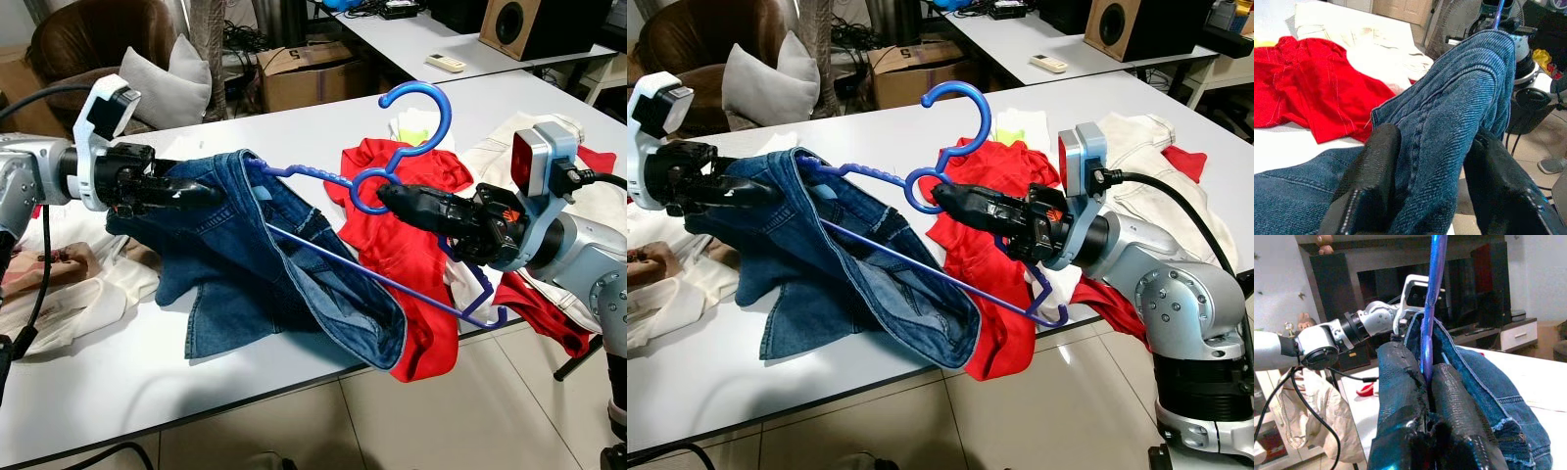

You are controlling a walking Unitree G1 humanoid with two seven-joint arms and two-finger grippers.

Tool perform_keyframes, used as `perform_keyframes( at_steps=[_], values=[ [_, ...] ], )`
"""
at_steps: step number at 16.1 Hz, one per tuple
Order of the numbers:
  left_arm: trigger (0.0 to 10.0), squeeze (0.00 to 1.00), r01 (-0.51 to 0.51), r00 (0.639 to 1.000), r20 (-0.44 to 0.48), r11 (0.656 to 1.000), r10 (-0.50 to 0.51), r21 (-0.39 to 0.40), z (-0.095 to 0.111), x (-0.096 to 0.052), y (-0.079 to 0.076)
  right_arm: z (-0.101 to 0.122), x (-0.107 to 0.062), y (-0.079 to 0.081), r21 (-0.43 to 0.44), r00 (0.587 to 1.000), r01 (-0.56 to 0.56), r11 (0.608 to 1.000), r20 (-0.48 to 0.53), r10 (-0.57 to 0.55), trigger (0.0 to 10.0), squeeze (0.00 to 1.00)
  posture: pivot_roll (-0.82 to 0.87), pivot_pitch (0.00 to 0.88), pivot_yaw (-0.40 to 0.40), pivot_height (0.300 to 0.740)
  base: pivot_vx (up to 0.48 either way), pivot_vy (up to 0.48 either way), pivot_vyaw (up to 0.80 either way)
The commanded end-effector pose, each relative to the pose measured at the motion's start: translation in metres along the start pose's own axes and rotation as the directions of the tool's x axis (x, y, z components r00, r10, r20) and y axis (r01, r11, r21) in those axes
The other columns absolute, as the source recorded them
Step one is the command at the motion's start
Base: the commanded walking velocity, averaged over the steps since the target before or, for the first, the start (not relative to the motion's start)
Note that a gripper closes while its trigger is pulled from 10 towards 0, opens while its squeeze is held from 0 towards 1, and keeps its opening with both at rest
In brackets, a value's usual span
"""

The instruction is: Hang hanger

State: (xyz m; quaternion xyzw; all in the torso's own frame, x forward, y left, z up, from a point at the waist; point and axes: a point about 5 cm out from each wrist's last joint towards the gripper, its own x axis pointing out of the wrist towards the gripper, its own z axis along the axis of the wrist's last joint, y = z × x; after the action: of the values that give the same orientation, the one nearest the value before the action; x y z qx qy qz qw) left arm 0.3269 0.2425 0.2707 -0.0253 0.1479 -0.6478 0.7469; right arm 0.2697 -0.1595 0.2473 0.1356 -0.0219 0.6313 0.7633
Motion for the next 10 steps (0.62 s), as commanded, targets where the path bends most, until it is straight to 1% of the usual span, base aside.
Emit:
perform_keyframes(
  at_steps=[1, 5, 7, 10],
  values=[
    [0.0, 0.00, 0.001, 1.000, 0.015, 1.000, -0.001, 0.001, 0.0003, -0.0029, -0.0009, 0.0062, 0.0028, 0.0037, -0.032, 0.999, -0.030, 0.999, 0.017, 0.030, 10.0, 0.00, -0.09, 0.000, 0.116, 0.719, 0.000, 0.000, 0.00],
    [0.0, 0.00, 0.014, 0.999, 0.048, 1.000, -0.014, -0.018, -0.0010, -0.0041, -0.0024, 0.0066, 0.0024, 0.0033, -0.035, 1.000, -0.025, 0.999, 0.019, 0.026, 10.0, 0.00, -0.09, 0.000, 0.116, 0.719, 0.000, 0.000, 0.00],
    [0.0, 0.00, 0.033, 0.996, 0.088, 0.999, -0.030, -0.038, -0.0035, -0.0060, -0.0055, 0.0065, 0.0023, 0.0025, -0.034, 1.000, -0.021, 0.999, 0.022, 0.021, 10.0, 0.00, -0.09, 0.000, 0.116, 0.719, 0.000, 0.000, 0.00],
    [0.0, 0.00, 0.053, 0.993, 0.108, 0.997, -0.046, -0.056, -0.0072, -0.0065, -0.0088, 0.0062, 0.0024, 0.0015, -0.032, 1.000, -0.019, 0.999, 0.024, 0.019, 10.0, 0.00, -0.08, 0.000, 0.111, 0.719, 0.000, 0.000, 0.00]
  ],
)
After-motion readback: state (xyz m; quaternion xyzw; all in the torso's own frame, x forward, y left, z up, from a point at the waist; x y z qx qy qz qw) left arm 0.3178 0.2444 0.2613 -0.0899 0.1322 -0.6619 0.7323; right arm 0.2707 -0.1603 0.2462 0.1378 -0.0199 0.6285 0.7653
